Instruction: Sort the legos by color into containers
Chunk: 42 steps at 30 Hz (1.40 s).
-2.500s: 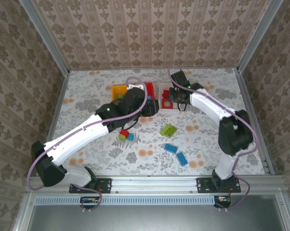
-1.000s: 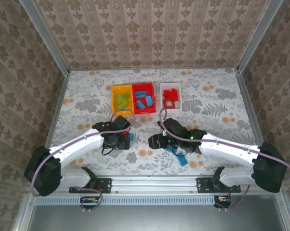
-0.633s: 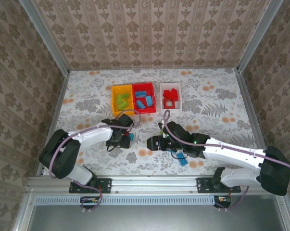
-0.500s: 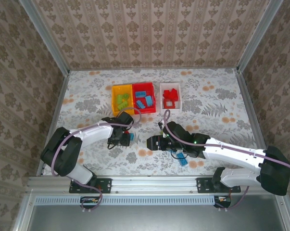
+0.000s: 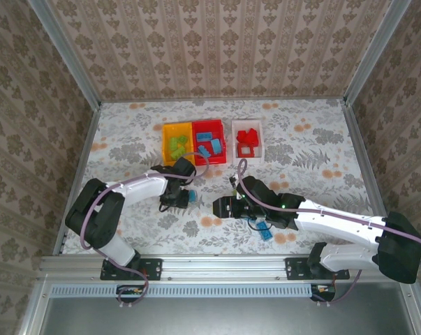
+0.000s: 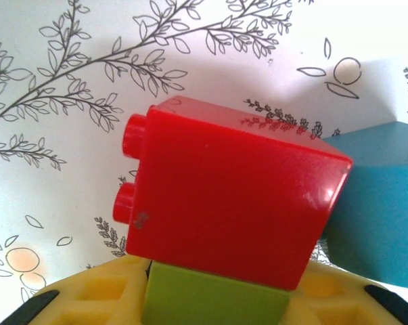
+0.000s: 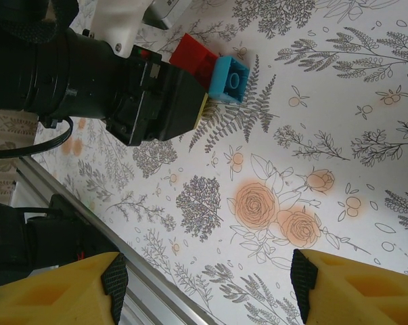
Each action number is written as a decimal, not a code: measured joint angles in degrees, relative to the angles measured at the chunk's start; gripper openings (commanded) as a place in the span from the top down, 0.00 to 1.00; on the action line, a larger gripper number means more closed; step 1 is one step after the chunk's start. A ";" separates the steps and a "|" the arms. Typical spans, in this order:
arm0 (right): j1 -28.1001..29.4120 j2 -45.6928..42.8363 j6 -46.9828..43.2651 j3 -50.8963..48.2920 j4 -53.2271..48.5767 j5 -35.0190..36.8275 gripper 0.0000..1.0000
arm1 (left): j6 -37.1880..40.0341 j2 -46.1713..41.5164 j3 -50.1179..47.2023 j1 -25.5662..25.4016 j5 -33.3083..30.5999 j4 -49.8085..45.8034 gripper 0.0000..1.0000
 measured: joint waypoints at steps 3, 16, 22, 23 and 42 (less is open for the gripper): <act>0.00 0.00 0.00 0.02 0.04 0.00 0.32 | -0.04 -0.17 0.00 0.00 -0.02 -0.07 0.66; -0.61 0.15 -1.68 4.28 -0.35 0.31 0.33 | -4.39 -14.45 3.89 -2.21 -2.60 -7.87 0.66; -3.54 2.32 -3.93 11.13 -0.13 2.93 0.33 | -3.39 -13.70 16.87 4.11 -1.97 -10.91 0.67; -4.20 3.06 -4.33 12.57 -0.09 3.26 0.33 | -3.02 -12.26 19.26 5.14 -1.95 -11.04 0.67; -9.07 10.29 -4.70 20.02 -0.17 4.79 0.33 | -1.57 20.70 40.59 15.08 3.52 -9.07 0.62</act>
